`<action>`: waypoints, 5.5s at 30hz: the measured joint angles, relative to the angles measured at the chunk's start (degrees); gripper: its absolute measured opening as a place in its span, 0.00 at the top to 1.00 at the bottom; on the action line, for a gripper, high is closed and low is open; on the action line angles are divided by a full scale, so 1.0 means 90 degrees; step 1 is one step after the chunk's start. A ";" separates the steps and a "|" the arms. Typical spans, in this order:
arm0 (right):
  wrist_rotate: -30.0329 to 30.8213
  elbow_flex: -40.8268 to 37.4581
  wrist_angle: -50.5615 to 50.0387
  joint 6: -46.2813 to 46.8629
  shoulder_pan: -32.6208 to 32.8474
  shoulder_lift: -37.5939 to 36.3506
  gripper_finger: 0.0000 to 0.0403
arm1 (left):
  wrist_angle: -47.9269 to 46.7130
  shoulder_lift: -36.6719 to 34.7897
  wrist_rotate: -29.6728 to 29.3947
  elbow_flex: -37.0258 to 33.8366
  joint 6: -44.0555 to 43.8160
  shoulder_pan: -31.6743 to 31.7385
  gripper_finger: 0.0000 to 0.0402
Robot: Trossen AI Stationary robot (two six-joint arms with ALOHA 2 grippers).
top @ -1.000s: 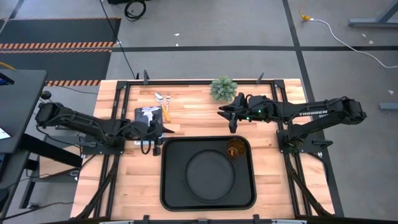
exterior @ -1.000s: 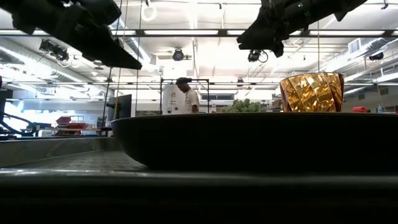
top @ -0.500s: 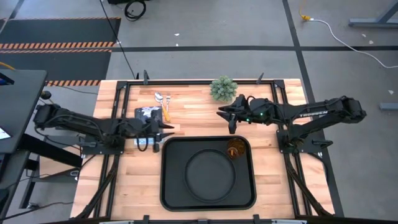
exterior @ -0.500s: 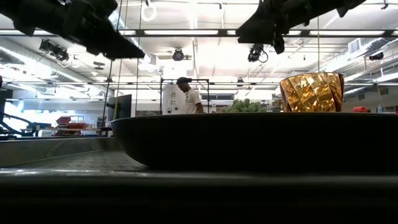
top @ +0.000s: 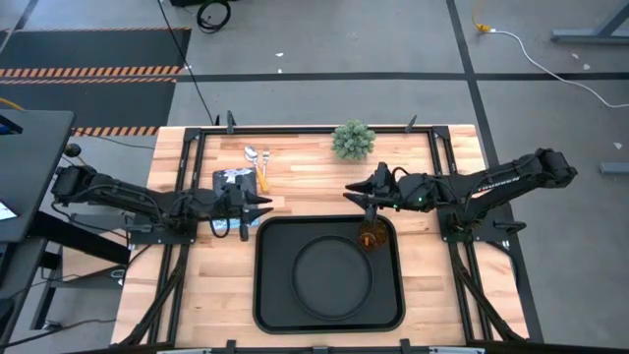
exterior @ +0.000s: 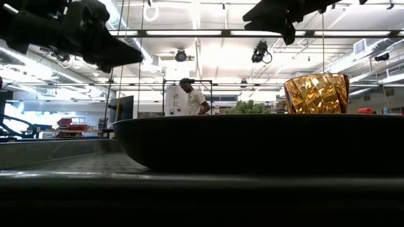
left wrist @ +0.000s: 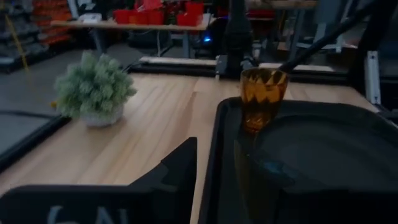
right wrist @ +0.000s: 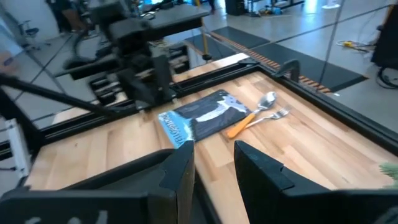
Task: Pick and place plate/cup/fork/spoon on tray
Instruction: Put the black plate on the black tray to the bottom left of the orange glass
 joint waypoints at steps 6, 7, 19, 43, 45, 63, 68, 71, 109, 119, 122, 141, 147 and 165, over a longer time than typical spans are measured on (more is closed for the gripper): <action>0.0180 0.0000 -0.0029 -0.0149 0.0320 0.0000 0.70 | -0.0072 -0.0033 -0.0272 -0.0044 -0.0187 0.0000 0.71; 0.0286 0.0000 -0.0030 -0.0173 0.0364 0.0000 0.70 | -0.0065 -0.0058 -0.0324 -0.0044 -0.0191 0.0000 0.71; 0.0525 -0.0010 -0.0029 -0.0470 0.0517 0.0147 0.70 | -0.1021 -0.1084 -0.0906 -0.0035 -0.0243 0.0000 0.71; 0.0272 -0.0007 0.1450 -0.0982 0.0242 0.1039 0.70 | -0.1720 -0.1957 -0.0931 -0.0542 -0.0716 -0.0376 0.71; 0.0275 -0.0007 0.1483 -0.0992 0.0237 0.1039 0.70 | -0.1691 -0.2084 -0.0947 -0.0538 -0.0596 -0.0392 0.71; 0.0279 -0.0007 0.1583 -0.0924 0.0235 0.1037 0.70 | -0.2168 -0.2657 -0.1172 -0.0525 -0.0740 -0.0391 0.71; 0.0277 -0.0007 0.1760 -0.0929 0.0180 0.1037 0.70 | -0.2170 -0.2650 -0.1151 -0.0525 -0.1099 -0.0401 0.71; 0.0277 0.0000 0.1878 -0.0853 0.0111 0.1035 0.70 | -0.2210 -0.2399 -0.0900 -0.0515 -0.1407 -0.0462 0.71; -0.1120 0.3455 -0.2296 0.0211 0.1225 0.4313 0.70 | -0.1784 -0.1032 -0.1010 -0.0515 -0.1889 -0.0816 0.71; -0.1406 0.4889 -0.2694 0.0323 0.1106 0.5755 0.70 | -0.1802 -0.1044 -0.1044 -0.0517 -0.1882 -0.0816 0.71; -0.1450 0.5485 -0.3093 0.0143 0.1087 0.6185 0.70 | -0.1816 -0.1048 -0.1047 -0.0518 -0.1879 -0.0816 0.71; -0.1685 0.6703 -0.3516 -0.0191 0.0943 0.7518 0.70 | -0.1874 -0.1049 -0.1044 -0.0518 -0.1877 -0.0816 0.71; -0.1684 0.6710 -0.3690 -0.0058 0.0941 0.7470 0.70 | -0.1873 -0.1049 -0.1044 -0.0518 -0.1877 -0.0816 0.71; -0.1726 0.6710 -0.4129 0.0530 0.1173 0.7458 0.70 | -0.1872 -0.1049 -0.1044 -0.0518 -0.1872 -0.0816 0.71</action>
